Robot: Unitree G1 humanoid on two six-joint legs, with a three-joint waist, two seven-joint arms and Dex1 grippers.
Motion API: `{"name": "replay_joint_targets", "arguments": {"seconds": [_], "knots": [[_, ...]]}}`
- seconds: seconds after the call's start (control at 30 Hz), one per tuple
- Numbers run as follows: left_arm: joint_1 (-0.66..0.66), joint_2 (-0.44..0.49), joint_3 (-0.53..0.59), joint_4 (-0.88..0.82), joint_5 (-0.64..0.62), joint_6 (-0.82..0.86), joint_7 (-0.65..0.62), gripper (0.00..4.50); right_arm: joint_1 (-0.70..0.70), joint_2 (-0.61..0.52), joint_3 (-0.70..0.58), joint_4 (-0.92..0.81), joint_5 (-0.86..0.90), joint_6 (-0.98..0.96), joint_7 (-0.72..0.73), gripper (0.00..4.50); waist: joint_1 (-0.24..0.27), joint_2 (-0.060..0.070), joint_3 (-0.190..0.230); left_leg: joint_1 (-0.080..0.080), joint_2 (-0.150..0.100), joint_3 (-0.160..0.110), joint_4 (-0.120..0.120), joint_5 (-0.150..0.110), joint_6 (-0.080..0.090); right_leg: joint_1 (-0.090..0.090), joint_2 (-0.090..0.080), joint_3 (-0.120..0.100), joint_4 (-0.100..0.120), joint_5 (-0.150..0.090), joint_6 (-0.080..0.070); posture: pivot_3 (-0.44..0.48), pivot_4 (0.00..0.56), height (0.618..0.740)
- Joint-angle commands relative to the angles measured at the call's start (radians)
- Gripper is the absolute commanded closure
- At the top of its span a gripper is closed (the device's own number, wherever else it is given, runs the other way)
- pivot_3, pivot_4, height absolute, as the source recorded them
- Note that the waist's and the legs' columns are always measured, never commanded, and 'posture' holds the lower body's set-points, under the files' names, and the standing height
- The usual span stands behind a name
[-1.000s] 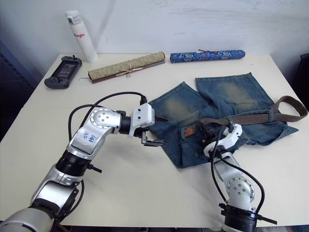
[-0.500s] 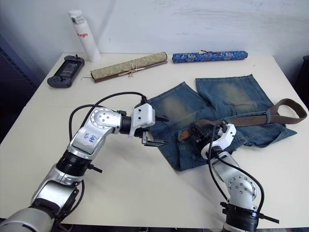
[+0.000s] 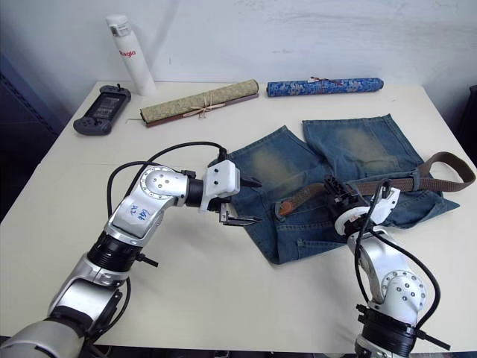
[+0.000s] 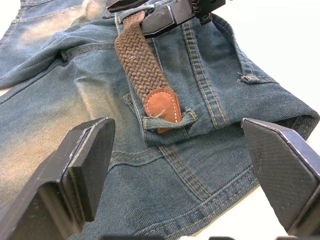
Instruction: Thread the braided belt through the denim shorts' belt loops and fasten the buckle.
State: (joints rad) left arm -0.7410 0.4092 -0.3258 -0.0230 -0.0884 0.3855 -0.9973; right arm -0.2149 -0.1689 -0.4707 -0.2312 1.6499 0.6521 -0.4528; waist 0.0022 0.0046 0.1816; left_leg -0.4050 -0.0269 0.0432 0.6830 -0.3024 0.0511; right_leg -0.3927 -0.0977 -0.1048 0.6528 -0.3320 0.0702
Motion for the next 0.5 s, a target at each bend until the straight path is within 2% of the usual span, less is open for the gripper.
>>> {"name": "replay_joint_targets", "arguments": {"seconds": [0.03,0.1,0.13,0.27,0.4,0.5], "knots": [[-0.019,0.001,0.003,-0.016,0.0,-0.012,0.0,0.0,0.003,-0.014,0.026,-0.004,0.016,-0.001,-0.011,3.23,0.0,0.0,0.0,0.0,0.0,0.0,0.0,0.0,0.0,0.0,0.0,0.0,0.0,0.0,0.0,0.0,0.15,0.686],[-0.02,0.002,0.004,-0.016,0.001,-0.011,0.0,0.0,0.014,-0.018,0.042,-0.007,-0.004,0.002,0.002,4.26,-0.001,0.0,0.0,0.0,0.0,0.0,0.0,0.0,0.0,0.0,0.0,0.0,0.0,0.0,0.0,0.0,0.15,0.686],[-0.02,0.003,0.005,-0.015,0.001,-0.011,-0.001,0.0,0.021,-0.026,0.055,-0.011,-0.031,0.007,0.016,4.45,0.0,0.0,0.0,0.0,0.0,0.0,0.0,0.0,0.0,0.0,0.0,0.0,0.0,0.0,0.0,0.0,0.15,0.686],[-0.022,0.004,0.004,-0.013,0.001,-0.011,-0.002,0.0,0.05,-0.076,0.132,-0.038,-0.212,0.009,0.125,4.45,0.0,0.0,0.0,0.0,0.0,0.0,0.0,0.0,0.0,0.0,0.0,0.0,0.0,0.0,0.0,0.0,0.15,0.686],[-0.023,0.002,0.002,-0.012,0.0,-0.011,-0.004,0.0,0.051,-0.052,0.161,-0.024,-0.376,-0.086,0.224,4.45,-0.003,0.0,0.0,0.0,0.0,0.0,0.0,0.0,0.0,0.0,0.0,0.0,0.0,0.0,0.0,0.0,0.15,0.686],[-0.024,0.002,0.001,-0.015,-0.002,-0.009,-0.005,0.0,0.046,-0.022,0.141,-0.004,-0.444,-0.141,0.245,4.45,-0.001,0.0,0.0,0.0,0.0,0.0,0.0,0.0,0.0,0.0,0.0,0.0,0.0,0.0,0.0,0.0,0.15,0.686]]}}
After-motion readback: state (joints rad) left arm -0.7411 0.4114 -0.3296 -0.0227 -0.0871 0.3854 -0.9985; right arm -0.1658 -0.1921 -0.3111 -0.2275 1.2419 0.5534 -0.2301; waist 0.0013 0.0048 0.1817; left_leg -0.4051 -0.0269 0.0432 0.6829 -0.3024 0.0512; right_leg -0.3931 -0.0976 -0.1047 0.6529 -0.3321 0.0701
